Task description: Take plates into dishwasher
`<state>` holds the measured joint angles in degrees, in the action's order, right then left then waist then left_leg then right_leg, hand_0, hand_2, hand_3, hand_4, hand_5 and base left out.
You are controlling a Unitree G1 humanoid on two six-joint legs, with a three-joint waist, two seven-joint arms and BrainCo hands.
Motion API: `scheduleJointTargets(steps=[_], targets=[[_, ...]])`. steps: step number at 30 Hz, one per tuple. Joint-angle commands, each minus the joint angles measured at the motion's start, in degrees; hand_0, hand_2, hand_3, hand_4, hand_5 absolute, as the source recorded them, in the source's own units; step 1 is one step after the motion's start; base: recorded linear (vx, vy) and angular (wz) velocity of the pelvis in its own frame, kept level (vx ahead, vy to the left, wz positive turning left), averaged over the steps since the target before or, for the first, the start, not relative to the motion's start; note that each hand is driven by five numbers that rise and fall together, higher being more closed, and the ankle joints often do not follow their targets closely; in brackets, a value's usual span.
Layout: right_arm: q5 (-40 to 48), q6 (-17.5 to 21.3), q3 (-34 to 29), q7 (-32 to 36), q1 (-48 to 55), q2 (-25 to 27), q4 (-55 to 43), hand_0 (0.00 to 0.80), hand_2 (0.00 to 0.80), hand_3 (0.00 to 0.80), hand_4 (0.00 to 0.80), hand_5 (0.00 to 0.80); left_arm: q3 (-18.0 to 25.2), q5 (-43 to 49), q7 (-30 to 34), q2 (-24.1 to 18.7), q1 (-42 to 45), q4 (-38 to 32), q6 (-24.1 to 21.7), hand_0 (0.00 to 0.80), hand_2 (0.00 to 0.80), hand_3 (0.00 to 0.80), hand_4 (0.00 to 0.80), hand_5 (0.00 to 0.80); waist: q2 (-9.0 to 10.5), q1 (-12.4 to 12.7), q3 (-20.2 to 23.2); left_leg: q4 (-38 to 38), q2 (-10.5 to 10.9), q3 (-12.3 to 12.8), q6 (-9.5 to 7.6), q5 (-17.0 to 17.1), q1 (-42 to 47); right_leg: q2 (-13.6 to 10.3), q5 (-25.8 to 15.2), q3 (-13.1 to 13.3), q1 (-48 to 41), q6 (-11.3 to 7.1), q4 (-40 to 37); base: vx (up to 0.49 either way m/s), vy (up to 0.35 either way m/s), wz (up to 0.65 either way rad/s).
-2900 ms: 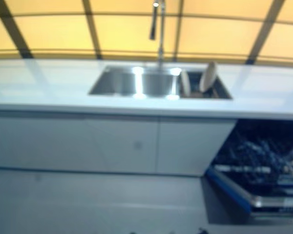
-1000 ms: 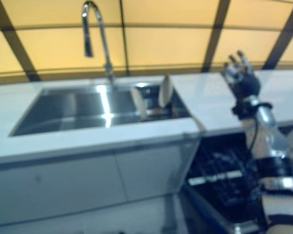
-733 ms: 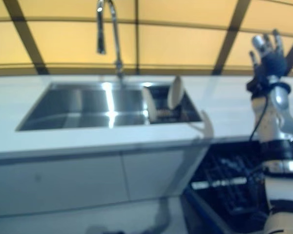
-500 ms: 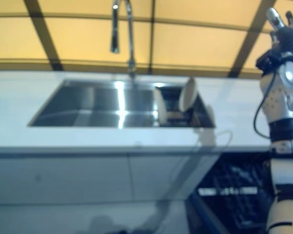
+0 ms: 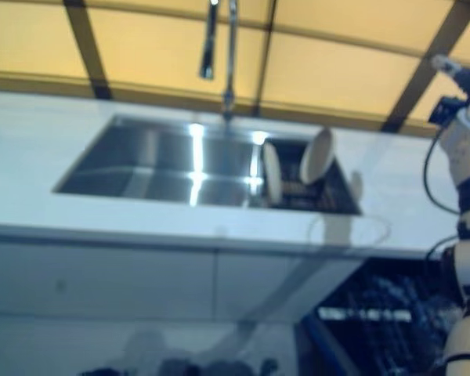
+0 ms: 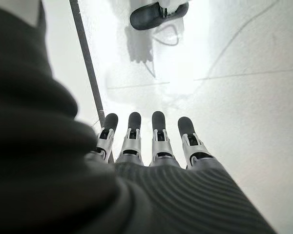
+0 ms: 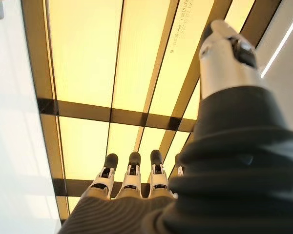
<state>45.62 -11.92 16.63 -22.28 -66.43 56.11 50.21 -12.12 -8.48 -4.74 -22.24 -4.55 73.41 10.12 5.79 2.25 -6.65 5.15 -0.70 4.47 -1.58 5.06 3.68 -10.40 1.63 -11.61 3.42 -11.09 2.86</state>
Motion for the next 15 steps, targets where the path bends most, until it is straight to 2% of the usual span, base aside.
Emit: scheduleJointTargets(steps=[1,6,9,15], targets=[[-1.8,0.2,4.5,0.4,-9.1,3.8,2.2,0.0,0.0,0.0,0.0,0.0,-0.5,0.2,0.4,-1.0,0.0,0.5,0.3,0.0,0.0,0.0,0.0,0.0,0.19,1.1,1.9,-1.7,-1.3,0.4,3.35,-5.5,4.1,1.9,-9.6,1.1,-3.4,2.79,-3.6,0.118,-0.076,0.36],[-6.1,-2.3,5.7,4.1,-10.4,3.2,6.7,0.0,0.0,0.0,0.0,0.0,-2.1,0.2,0.7,0.3,0.1,0.5,-0.3,0.0,0.0,0.0,0.0,0.0,0.23,1.8,2.8,-0.2,-1.2,0.0,4.22,-4.9,3.7,2.3,-9.3,0.4,-6.3,3.1,-6.9,0.089,-0.037,0.21],[-7.0,-4.0,6.6,2.4,-10.6,2.3,7.9,0.0,0.0,0.0,0.0,0.0,-2.8,-0.2,0.3,0.9,0.5,0.0,-0.7,0.0,0.0,0.0,0.0,0.0,-0.02,2.3,2.7,-0.1,-0.8,-0.2,4.48,-4.9,3.1,2.2,-9.3,0.1,-6.5,2.94,-7.4,0.051,-0.015,-0.06],[-8.9,-8.7,8.5,3.8,-12.1,1.3,9.7,0.0,0.0,0.0,0.0,0.0,-2.7,-0.8,0.4,0.2,2.0,-0.1,-0.2,0.0,0.0,0.0,0.0,0.0,-0.32,2.8,2.3,-0.1,-0.7,-0.3,4.73,-4.5,2.5,2.1,-9.3,-0.7,-6.5,2.88,-7.7,0.075,0.002,0.01]])
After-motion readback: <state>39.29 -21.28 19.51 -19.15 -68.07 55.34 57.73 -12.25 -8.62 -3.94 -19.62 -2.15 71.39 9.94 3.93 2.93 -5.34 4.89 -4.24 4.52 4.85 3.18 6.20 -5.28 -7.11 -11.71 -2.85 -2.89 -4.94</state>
